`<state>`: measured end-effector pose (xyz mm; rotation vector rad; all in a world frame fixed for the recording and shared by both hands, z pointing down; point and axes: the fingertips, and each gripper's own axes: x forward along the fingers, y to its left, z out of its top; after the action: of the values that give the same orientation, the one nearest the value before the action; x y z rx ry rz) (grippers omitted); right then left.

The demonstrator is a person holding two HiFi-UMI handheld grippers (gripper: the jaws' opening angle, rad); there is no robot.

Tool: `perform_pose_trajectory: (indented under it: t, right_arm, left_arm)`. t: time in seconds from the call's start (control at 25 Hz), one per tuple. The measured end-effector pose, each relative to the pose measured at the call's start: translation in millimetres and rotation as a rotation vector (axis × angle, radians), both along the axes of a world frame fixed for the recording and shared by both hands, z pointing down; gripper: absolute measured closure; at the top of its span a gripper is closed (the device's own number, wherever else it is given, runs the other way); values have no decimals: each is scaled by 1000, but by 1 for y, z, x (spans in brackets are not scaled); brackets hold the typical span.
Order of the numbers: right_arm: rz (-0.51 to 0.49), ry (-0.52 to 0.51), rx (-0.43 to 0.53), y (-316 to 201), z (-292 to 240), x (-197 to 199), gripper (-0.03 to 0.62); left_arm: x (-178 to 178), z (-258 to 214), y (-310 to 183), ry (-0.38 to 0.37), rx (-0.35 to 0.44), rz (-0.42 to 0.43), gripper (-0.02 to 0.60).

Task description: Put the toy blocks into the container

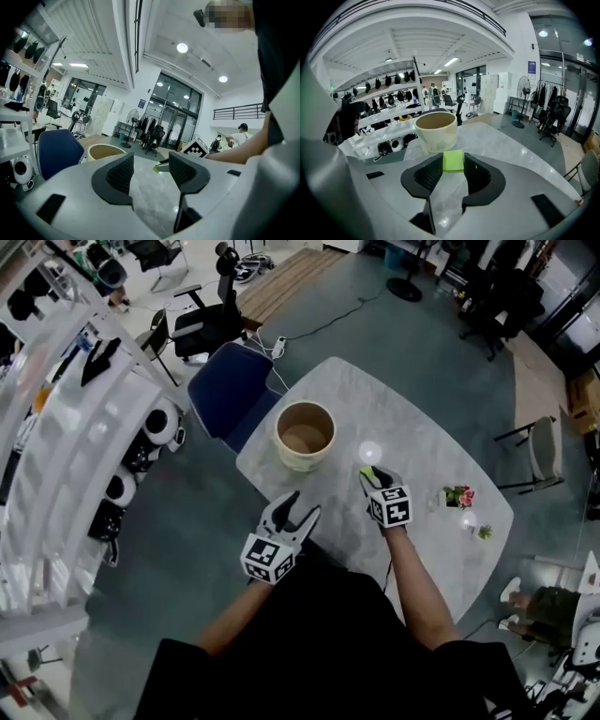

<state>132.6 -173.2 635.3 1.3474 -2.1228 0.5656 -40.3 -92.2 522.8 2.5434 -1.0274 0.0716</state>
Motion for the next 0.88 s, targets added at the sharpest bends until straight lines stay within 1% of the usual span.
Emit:
perform_pose_trajectory:
  t: [0.12,0.4,0.72,0.88]
  right_arm:
    - [-17,0,14,-17,-5,-24,462]
    - [-50,-3,21,-45,-12,-74,462]
    - [-88,-9,30,-73,-23,-114,462]
    - [-121,1,18,-83,-24,-133,462]
  left_arm:
    - [-17,3,-5,7,2,-12,370]
    - [-40,0,-18,27,13,-10,370]
    - [-66,8,-34,50,-6,-28,370]
    - [-83,12,-37,54,-25,-51,370]
